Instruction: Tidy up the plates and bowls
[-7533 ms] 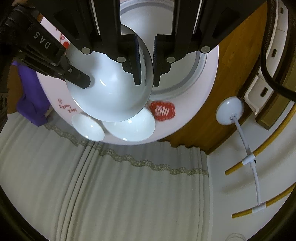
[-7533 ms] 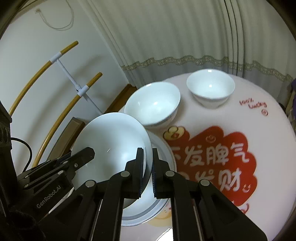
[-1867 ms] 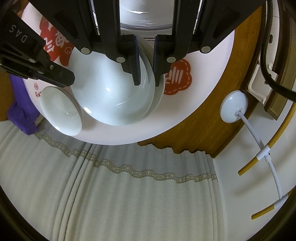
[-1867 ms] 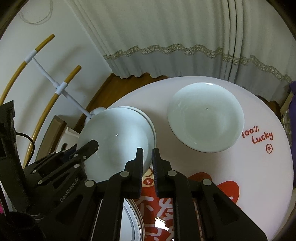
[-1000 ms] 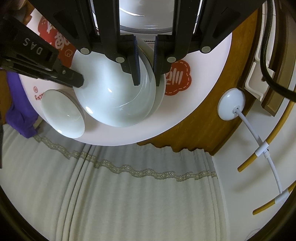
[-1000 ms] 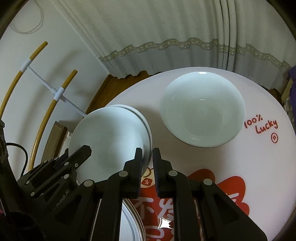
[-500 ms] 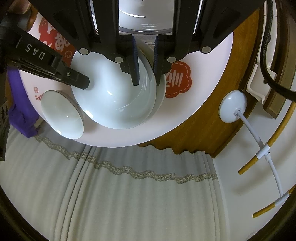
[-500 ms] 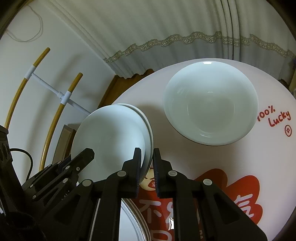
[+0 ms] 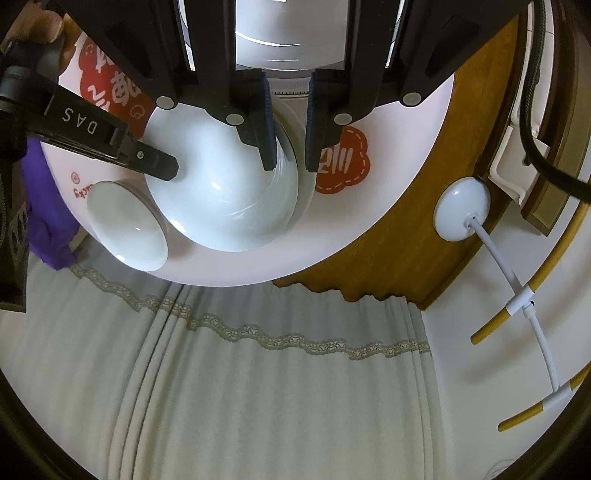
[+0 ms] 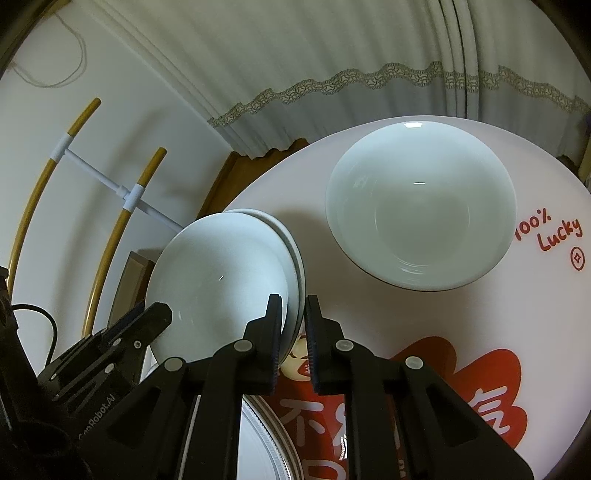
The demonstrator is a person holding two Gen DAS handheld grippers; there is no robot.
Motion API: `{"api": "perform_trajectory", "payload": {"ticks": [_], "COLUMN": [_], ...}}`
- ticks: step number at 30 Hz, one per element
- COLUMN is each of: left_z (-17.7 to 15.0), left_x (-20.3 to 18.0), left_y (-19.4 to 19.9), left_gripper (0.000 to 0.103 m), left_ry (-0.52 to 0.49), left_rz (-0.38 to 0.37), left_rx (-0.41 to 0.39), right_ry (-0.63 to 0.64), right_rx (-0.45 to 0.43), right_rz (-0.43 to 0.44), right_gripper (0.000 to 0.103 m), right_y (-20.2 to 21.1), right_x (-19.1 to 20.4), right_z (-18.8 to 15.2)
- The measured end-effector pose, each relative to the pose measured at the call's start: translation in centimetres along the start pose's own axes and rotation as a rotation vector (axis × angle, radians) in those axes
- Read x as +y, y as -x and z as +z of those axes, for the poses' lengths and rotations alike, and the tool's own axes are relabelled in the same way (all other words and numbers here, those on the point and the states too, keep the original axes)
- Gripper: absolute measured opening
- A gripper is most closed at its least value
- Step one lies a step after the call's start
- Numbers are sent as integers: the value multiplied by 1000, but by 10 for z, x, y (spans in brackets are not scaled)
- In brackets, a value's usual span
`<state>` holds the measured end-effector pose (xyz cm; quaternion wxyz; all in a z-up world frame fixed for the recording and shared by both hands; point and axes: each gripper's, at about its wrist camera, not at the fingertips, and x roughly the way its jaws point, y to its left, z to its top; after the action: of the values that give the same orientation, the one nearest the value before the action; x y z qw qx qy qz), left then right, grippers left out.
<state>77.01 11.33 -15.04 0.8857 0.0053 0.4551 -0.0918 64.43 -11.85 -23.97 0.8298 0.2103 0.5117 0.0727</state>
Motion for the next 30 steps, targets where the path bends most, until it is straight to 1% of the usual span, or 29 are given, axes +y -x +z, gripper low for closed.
{"api": "perform_trajectory", "payload": {"ticks": [7, 13, 17, 21, 30], "left_z": [0, -3, -4, -5, -3], "left_x": [11, 18, 20, 22, 20], "left_y": [12, 20, 29, 29, 21], "left_gripper": [13, 14, 13, 13, 13], "left_ry": [26, 40, 53, 52, 53], "left_rz": [-32, -36, -41, -45, -28], "left_rx": [-17, -23, -51, -41, -27], "right_ry": [0, 6, 3, 4, 3], "right_rx": [0, -2, 0, -2, 0], "right_rz": [0, -9, -10, -13, -16], "right_gripper": [12, 12, 12, 12, 12], "right_y": [0, -2, -2, -2, -1], "right_x": [0, 1, 0, -1, -1], "right_z": [1, 0, 0, 0, -1]}}
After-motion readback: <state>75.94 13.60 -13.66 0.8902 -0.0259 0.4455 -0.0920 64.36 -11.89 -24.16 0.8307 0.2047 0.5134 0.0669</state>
